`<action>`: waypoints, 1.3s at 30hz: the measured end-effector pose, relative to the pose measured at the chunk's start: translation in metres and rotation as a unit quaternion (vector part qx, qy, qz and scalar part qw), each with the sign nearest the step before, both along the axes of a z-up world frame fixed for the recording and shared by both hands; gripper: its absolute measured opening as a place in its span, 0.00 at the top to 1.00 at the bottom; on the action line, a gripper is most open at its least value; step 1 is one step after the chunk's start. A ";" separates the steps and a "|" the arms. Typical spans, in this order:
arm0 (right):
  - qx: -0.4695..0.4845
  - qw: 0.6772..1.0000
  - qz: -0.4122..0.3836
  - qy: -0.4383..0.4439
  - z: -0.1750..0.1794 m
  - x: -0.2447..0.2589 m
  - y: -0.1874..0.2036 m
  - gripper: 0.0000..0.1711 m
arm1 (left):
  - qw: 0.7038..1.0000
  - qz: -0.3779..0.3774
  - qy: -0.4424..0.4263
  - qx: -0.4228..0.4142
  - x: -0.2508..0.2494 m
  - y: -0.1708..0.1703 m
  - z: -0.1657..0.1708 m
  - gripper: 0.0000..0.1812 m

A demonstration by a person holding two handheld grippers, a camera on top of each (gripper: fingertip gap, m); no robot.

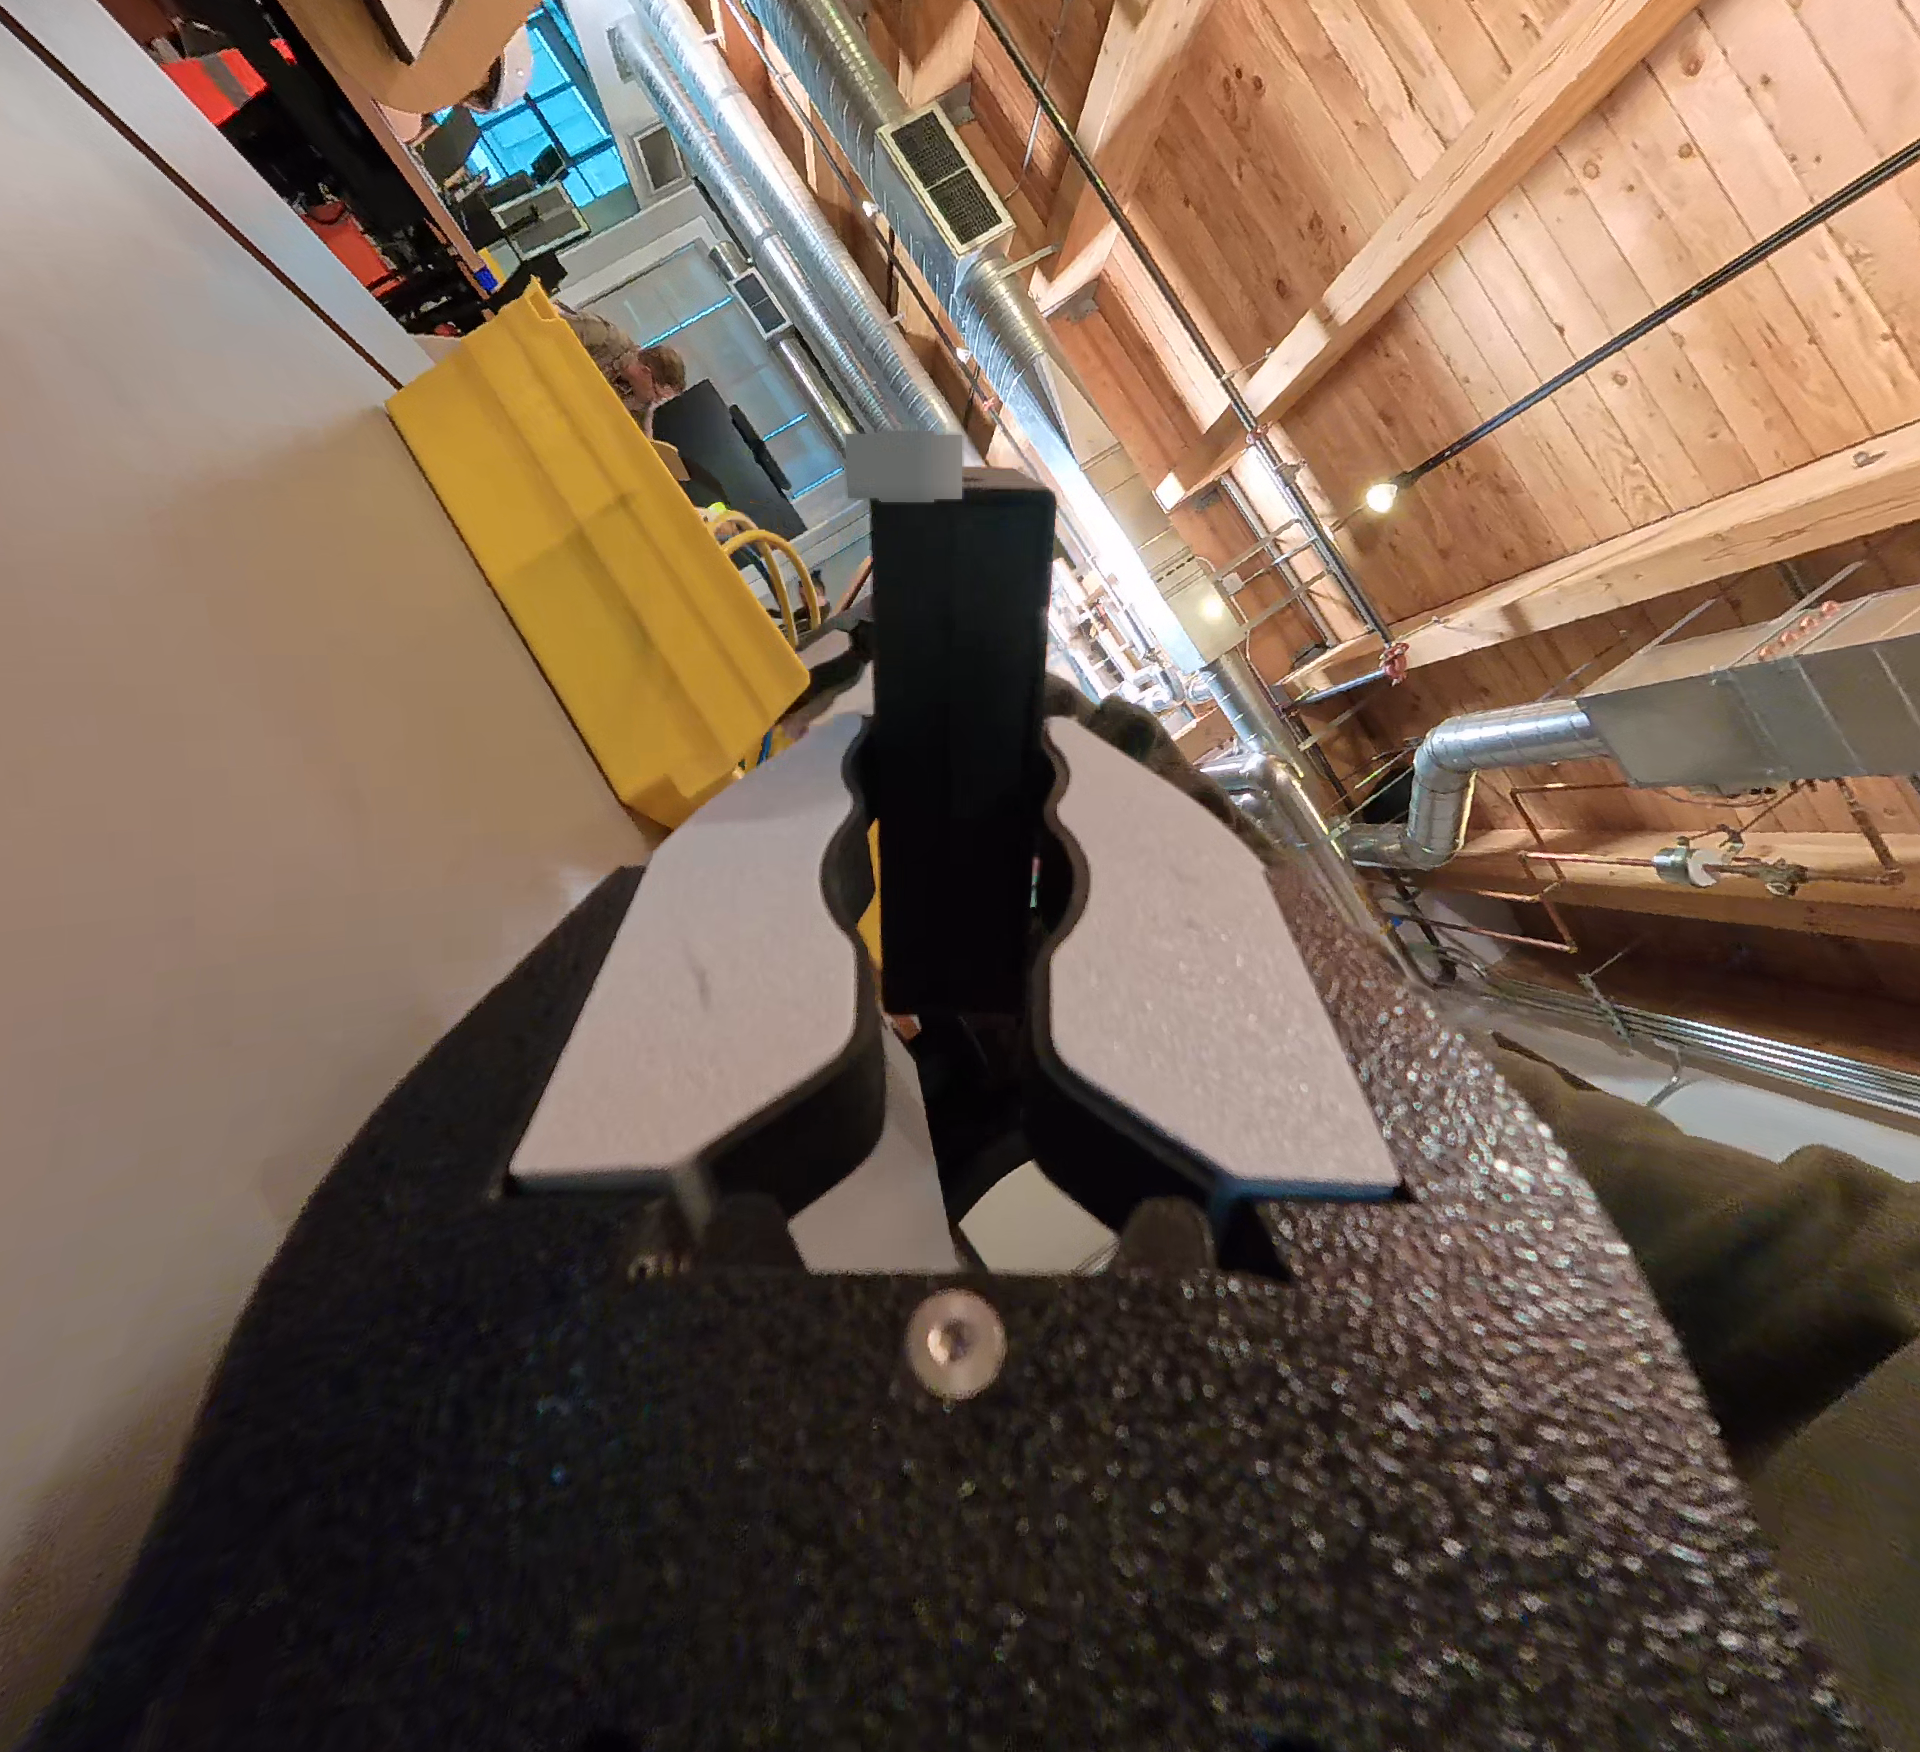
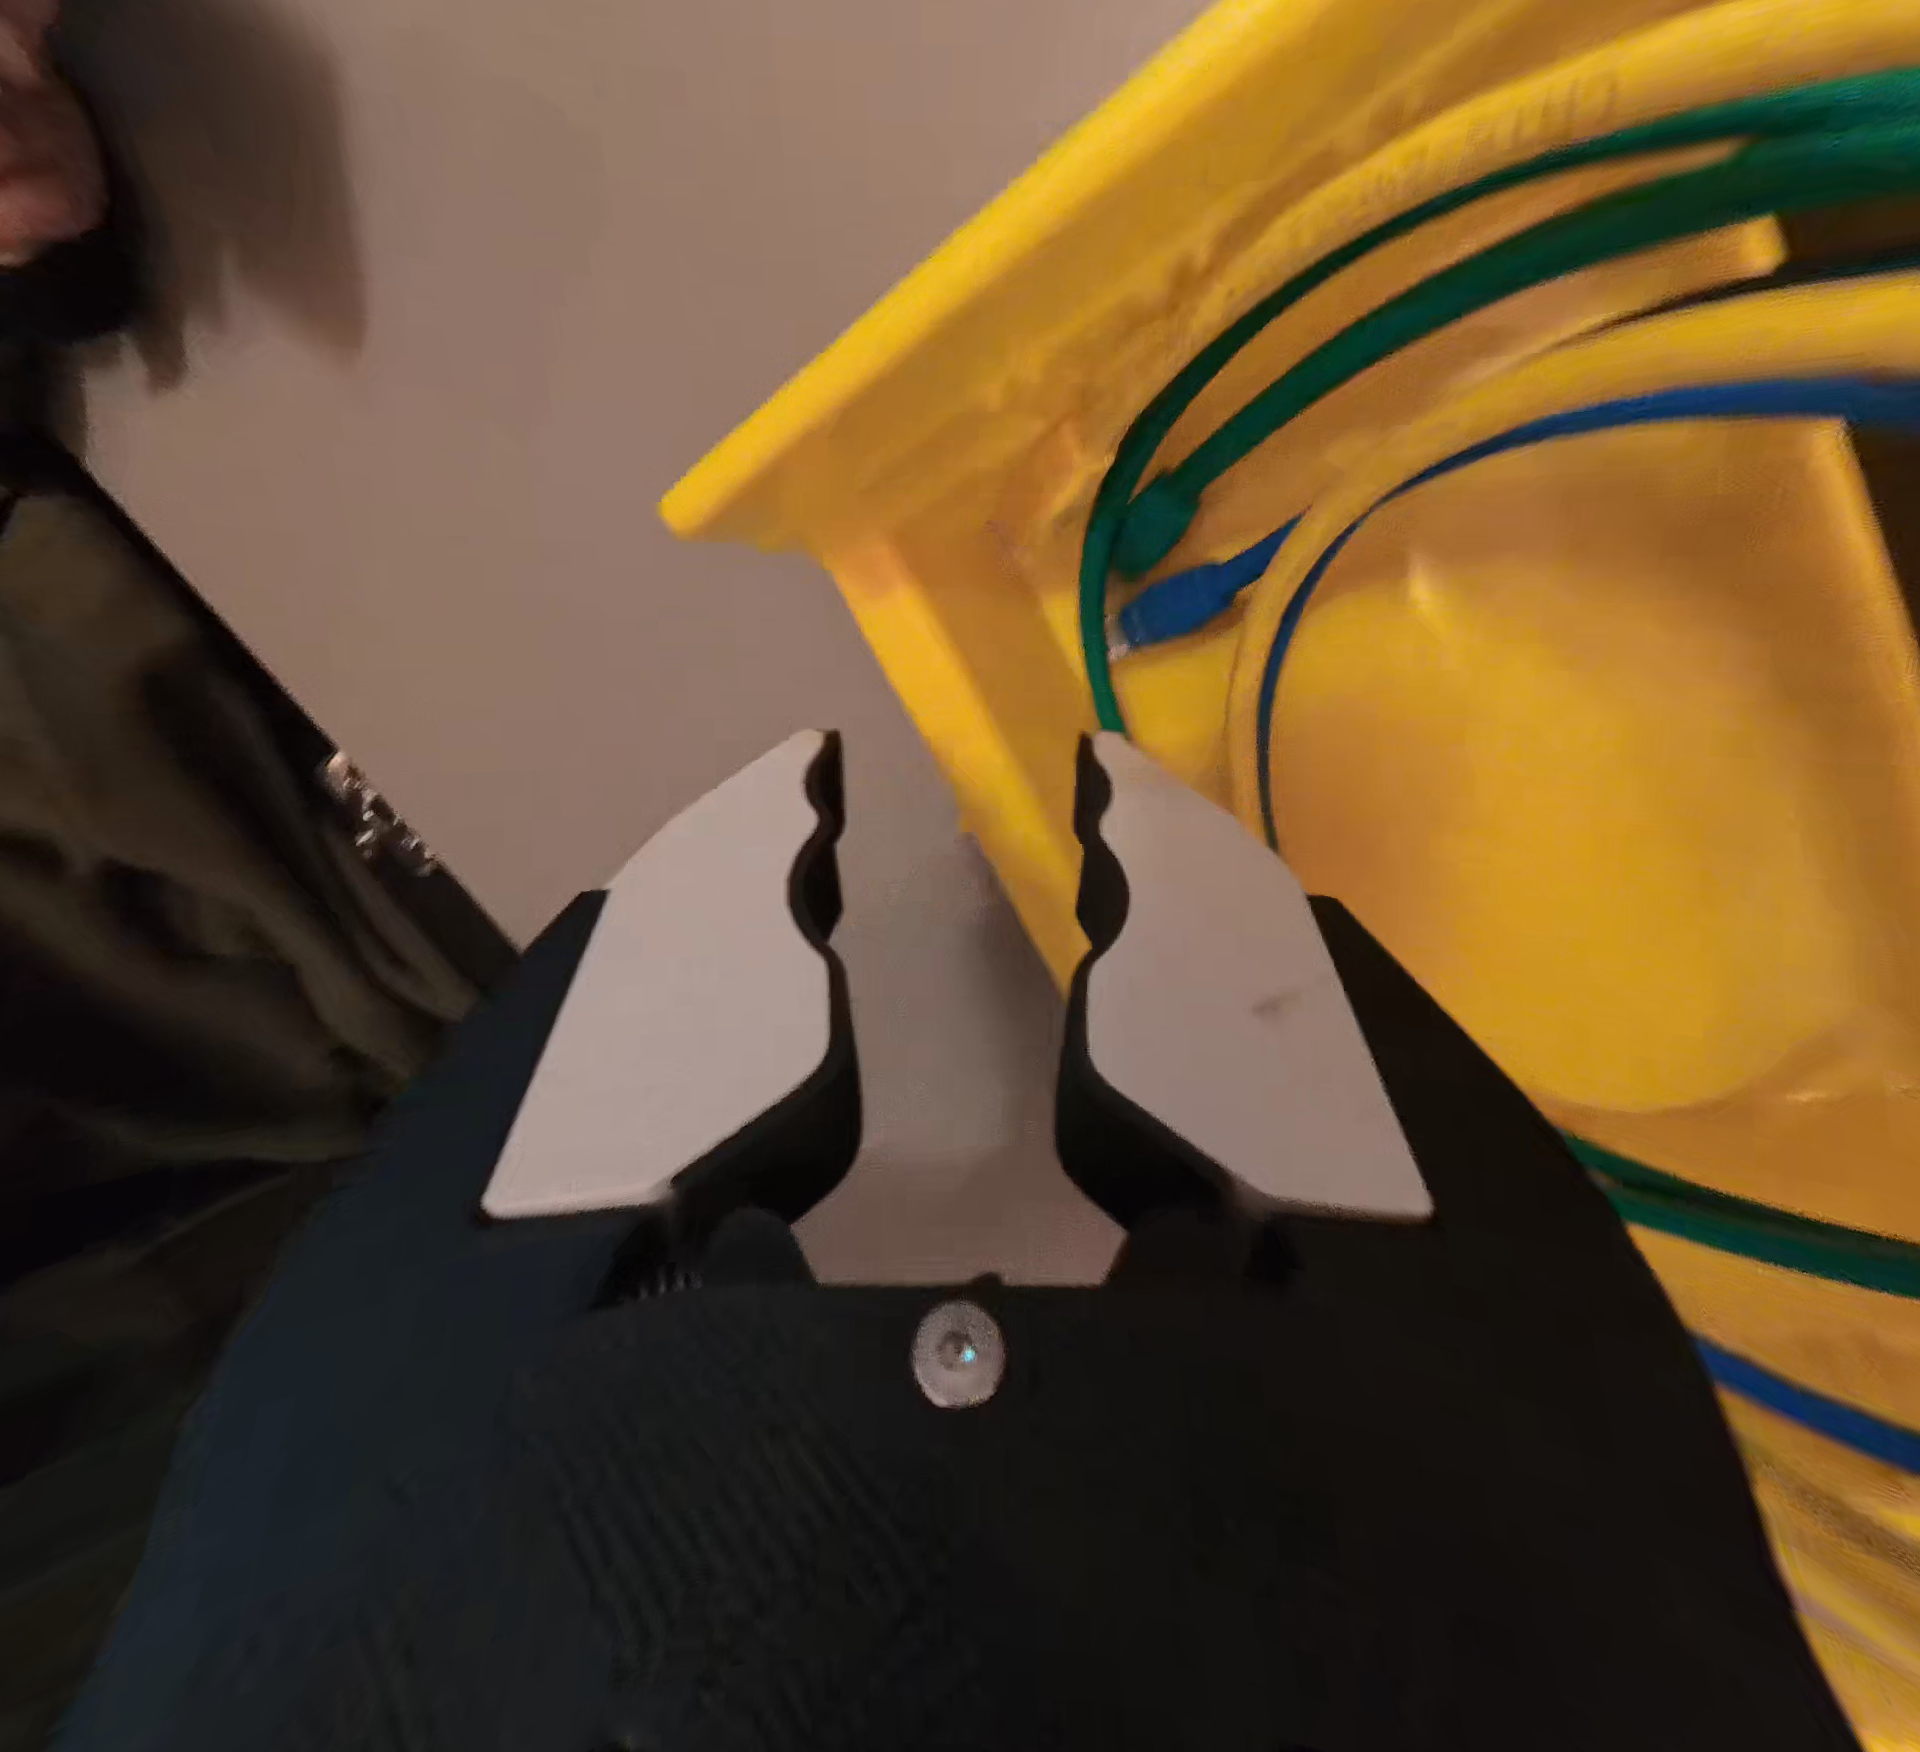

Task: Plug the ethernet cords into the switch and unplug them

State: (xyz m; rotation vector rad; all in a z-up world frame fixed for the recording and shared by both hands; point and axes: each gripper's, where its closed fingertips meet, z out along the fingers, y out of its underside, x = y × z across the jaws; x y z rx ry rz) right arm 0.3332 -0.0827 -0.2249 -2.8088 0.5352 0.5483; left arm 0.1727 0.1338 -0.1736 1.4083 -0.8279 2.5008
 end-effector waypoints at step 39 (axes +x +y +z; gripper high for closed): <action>0.260 0.891 -0.082 -0.363 0.140 0.022 0.083 0.84 | 0.818 0.150 0.073 0.551 0.012 0.011 -0.040 0.79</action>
